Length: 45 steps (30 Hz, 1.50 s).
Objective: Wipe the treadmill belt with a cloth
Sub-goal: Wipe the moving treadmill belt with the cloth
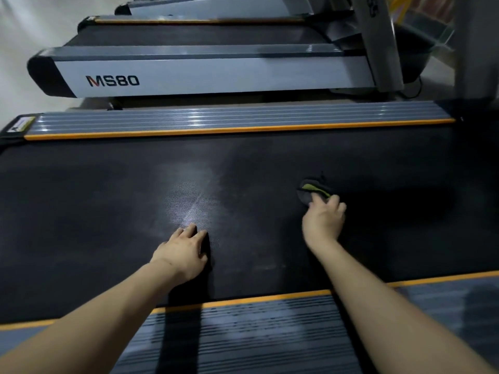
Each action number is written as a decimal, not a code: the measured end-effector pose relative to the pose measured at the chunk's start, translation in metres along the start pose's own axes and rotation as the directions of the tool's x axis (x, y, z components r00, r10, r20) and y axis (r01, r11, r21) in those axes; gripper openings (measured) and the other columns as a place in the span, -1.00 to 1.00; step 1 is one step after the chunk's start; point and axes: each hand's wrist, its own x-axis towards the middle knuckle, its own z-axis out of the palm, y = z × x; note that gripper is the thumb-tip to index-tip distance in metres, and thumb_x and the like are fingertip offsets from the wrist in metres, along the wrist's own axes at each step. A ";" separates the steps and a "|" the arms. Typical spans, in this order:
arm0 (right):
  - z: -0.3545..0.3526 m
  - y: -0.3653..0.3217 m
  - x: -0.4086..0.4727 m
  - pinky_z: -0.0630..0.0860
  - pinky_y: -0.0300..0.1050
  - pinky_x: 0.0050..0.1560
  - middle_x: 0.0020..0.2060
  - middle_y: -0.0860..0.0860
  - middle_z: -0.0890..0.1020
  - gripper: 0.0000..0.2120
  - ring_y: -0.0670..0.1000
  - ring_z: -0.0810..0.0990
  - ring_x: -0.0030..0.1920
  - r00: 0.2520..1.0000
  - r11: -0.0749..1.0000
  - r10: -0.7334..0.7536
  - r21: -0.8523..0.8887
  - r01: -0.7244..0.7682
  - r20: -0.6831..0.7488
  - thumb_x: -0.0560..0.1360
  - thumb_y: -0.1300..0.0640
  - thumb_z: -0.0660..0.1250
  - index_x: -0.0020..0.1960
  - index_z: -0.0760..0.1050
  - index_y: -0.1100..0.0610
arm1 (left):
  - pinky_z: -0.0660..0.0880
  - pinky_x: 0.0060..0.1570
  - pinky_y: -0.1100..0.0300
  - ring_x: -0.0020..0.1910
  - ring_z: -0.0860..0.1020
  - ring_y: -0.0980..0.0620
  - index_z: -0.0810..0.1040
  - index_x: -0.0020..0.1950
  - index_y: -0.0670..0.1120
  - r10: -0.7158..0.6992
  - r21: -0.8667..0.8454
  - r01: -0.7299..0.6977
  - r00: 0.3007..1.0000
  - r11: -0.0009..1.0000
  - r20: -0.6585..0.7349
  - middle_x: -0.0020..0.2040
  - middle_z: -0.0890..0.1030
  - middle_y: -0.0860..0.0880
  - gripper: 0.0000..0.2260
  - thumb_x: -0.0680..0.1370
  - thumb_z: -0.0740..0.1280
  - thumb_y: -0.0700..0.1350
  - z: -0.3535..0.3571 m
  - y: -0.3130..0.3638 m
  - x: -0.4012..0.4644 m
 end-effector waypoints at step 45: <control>-0.026 -0.078 -0.120 0.42 0.09 0.03 0.10 -0.01 0.46 -0.80 0.15 0.38 0.06 0.855 0.882 -0.458 0.248 0.402 0.244 0.57 0.05 0.28 0.17 0.52 -0.10 | 0.18 0.52 -0.12 0.63 -0.03 -0.08 0.17 0.59 0.06 -0.015 -0.065 0.006 0.990 0.998 -0.143 0.65 0.04 -0.04 -0.47 0.66 0.08 0.21 0.035 0.018 -0.023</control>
